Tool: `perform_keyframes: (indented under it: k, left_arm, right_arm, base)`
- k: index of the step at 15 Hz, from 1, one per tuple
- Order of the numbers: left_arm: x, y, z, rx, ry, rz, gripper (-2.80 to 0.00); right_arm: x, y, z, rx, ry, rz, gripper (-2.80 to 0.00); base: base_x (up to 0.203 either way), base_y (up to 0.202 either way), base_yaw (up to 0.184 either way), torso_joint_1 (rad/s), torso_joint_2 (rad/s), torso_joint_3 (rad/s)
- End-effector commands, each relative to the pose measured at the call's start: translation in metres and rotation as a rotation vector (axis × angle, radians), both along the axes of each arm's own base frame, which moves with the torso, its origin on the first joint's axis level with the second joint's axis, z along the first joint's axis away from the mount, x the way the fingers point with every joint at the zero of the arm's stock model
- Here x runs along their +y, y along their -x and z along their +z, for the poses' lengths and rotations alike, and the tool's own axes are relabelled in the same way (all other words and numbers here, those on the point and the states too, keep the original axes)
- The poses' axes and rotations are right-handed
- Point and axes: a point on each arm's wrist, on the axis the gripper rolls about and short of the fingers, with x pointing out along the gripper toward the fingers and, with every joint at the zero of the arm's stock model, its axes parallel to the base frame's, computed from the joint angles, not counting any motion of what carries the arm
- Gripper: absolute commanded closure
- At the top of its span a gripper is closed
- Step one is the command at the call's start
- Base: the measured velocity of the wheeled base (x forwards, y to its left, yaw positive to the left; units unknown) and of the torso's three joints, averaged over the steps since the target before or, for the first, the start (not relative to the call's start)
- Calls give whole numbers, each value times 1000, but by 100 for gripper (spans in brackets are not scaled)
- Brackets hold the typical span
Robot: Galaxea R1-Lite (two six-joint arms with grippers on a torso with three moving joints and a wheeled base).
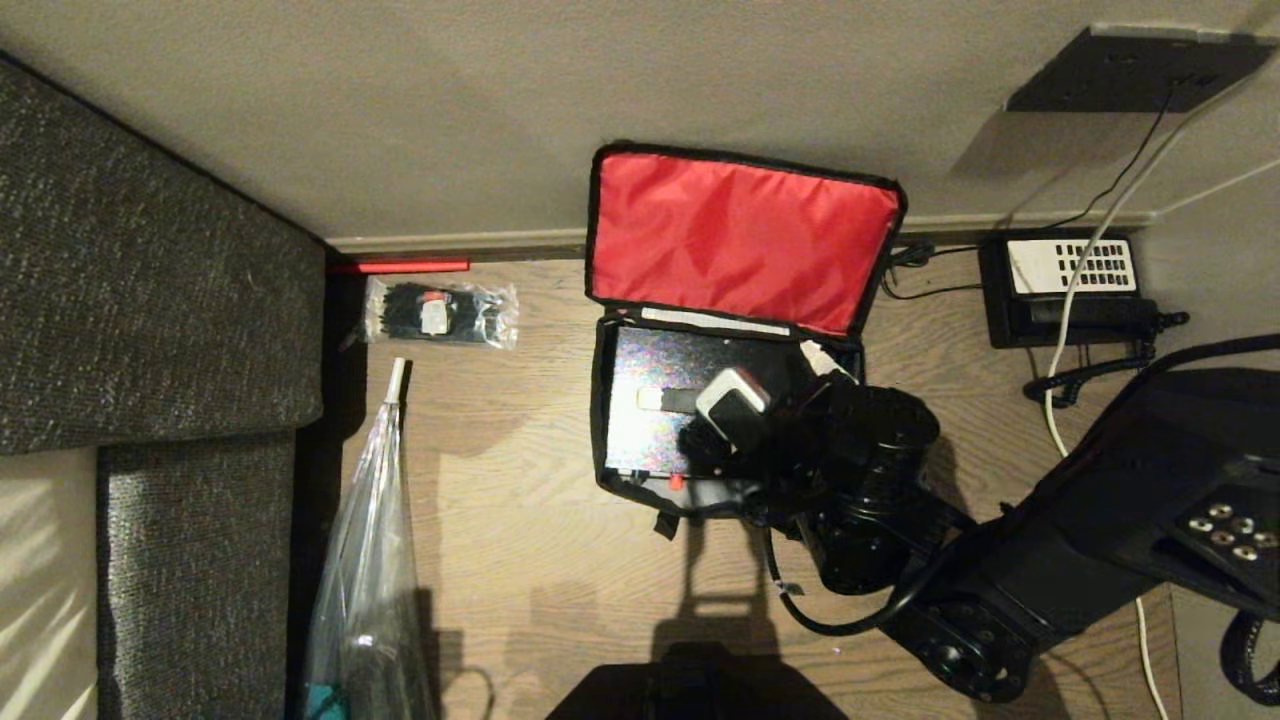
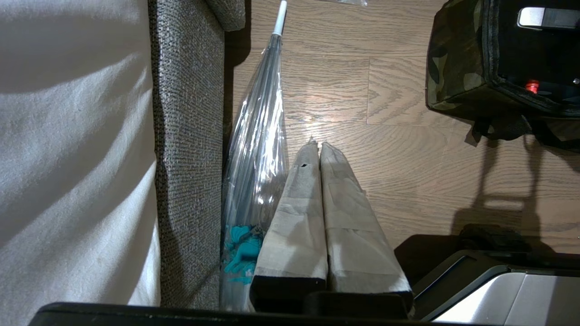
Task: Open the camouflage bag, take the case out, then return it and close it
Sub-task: Grip the handle
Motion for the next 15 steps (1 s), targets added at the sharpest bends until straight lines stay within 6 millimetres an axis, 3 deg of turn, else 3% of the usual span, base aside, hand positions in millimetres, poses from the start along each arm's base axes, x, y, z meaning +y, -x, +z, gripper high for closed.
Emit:
perform_keyframes:
  k: [1, 5, 8, 15]
  left_arm:
    - [0, 0, -1, 1, 0, 1, 0]
    - [0, 0, -1, 1, 0, 1, 0]
    - [0, 0, -1, 1, 0, 1, 0]
    - [0, 0, -1, 1, 0, 1, 0]
  right_arm:
    - [-2, 3, -13, 14, 57, -5, -280]
    - [-4, 4, 1, -32, 24, -24, -280]
    - [-9, 17, 12, -46, 19, -17, -280]
    - [-9, 19, 10, -68, -4, -18, -280]
  base:
    - [0, 0, 0, 0, 0, 0]
    - [0, 0, 0, 0, 0, 0]
    - [0, 0, 0, 0, 0, 0]
    - [0, 0, 0, 0, 0, 0]
